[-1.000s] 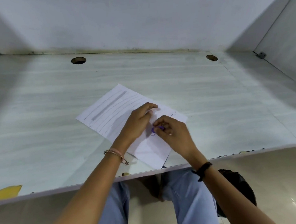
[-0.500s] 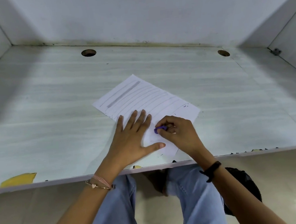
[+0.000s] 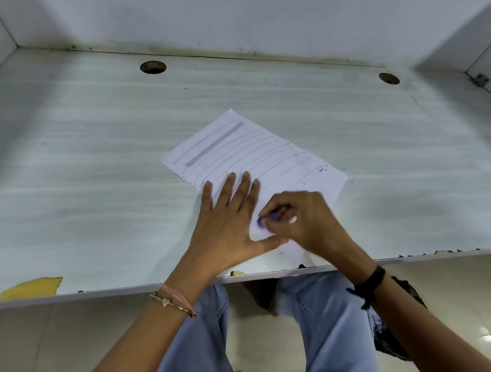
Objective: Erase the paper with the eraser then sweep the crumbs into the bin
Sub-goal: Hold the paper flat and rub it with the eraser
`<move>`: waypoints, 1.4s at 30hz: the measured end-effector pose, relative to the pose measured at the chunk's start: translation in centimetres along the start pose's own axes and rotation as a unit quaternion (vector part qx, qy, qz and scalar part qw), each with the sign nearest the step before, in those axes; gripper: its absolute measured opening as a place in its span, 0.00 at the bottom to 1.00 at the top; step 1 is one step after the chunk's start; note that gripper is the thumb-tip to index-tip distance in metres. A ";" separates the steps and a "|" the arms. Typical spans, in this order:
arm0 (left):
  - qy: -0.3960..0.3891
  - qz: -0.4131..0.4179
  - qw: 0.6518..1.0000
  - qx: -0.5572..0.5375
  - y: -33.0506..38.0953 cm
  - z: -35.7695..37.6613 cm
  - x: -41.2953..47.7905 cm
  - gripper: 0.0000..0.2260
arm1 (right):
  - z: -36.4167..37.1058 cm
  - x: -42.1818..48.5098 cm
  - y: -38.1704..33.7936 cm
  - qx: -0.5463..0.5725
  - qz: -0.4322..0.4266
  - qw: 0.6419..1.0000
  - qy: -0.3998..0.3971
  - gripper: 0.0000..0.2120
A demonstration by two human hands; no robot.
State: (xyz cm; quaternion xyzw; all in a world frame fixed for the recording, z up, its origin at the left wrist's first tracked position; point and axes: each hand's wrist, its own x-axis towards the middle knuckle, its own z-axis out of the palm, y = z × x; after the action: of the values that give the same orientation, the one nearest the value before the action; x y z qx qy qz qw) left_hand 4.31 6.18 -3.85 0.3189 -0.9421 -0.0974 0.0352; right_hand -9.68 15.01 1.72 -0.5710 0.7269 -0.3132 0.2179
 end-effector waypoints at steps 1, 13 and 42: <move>-0.002 0.001 1.000 0.004 0.0 0.0 0.0 0.49 | 0.2 -0.2 -0.1 -0.003 -0.008 1.000 -0.014 0.06; -0.001 -0.007 1.000 -0.021 0.0 0.0 -0.1 0.48 | -0.9 1.1 0.6 0.003 0.019 0.998 0.059 0.06; -0.006 0.001 1.000 0.008 -0.1 0.0 0.1 0.51 | -0.1 -0.8 -0.1 0.013 -0.021 0.999 -0.025 0.05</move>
State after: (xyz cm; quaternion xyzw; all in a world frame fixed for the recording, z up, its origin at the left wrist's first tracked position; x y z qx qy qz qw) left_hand 4.30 6.00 -3.85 0.3172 -0.9435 -0.0917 0.0269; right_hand -9.46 15.80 1.86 -0.5911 0.7049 -0.3126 0.2366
